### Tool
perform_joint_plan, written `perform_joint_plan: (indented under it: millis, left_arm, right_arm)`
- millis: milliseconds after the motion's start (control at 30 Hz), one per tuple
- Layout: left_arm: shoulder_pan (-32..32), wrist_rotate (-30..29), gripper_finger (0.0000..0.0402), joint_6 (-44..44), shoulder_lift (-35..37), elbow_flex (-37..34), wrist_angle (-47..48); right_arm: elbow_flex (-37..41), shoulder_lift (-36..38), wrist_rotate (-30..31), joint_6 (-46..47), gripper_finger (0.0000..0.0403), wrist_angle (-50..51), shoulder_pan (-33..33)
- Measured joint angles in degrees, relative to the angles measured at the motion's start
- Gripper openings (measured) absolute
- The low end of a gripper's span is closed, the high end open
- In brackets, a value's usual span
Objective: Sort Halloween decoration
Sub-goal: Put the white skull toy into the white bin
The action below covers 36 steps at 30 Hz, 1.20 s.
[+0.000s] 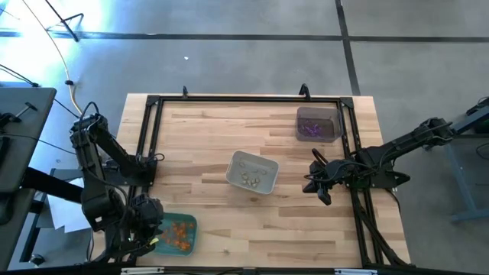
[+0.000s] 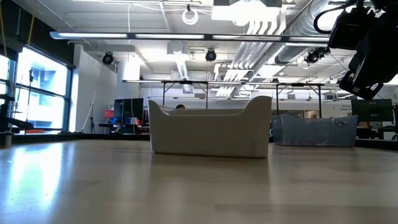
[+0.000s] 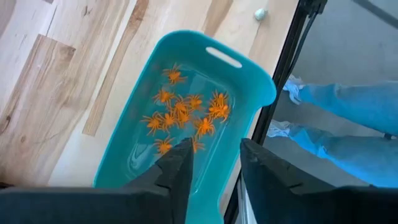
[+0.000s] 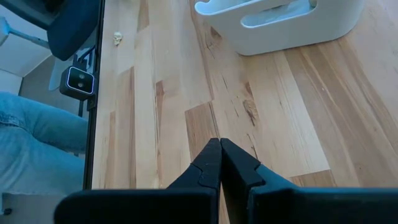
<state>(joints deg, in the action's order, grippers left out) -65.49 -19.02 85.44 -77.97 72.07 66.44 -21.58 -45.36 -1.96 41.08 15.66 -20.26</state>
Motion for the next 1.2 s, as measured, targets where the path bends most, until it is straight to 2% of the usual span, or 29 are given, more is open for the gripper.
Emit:
perform_joint_plan:
  millis: [300, 400, 600, 767, 933, 1067, 1200]
  left_arm:
    - [1.89, -2.06, 0.0156, -0.12, 0.0, 0.0, -1.3]
    - [3.63, -3.79, 0.0159, -3.63, 0.0, -0.02, -3.14]
    - [9.37, -4.83, 0.0159, -19.34, -0.76, -0.02, -7.28]
    - [14.8, -2.16, 0.0159, -36.0, -3.58, -0.02, -9.93]
    - [19.45, -0.53, 0.0159, -52.08, -6.82, -0.04, -16.4]
    - [23.07, 2.69, 0.0159, -61.55, -8.73, -0.04, -20.02]
    - [26.27, 7.33, 0.0159, -67.34, -10.62, -0.04, -22.78]
  right_arm:
    - [0.0, 0.0, -0.02, 0.0, 0.0, 0.0, -0.01]
    - [0.0, 0.0, -0.02, 0.0, 0.0, 0.0, 0.01]
    - [0.0, 0.0, 0.0, 0.0, 0.0, 0.0, 0.01]
    - [0.0, 0.0, 0.0, 0.0, 0.0, 0.0, 0.01]
    - [0.0, 0.0, 0.0, 0.0, 0.0, 0.0, 0.01]
    - [0.0, 0.0, 0.0, 0.0, 0.0, -0.01, 0.01]
    - [0.0, 0.0, -0.01, 0.0, 0.0, -0.01, 0.01]
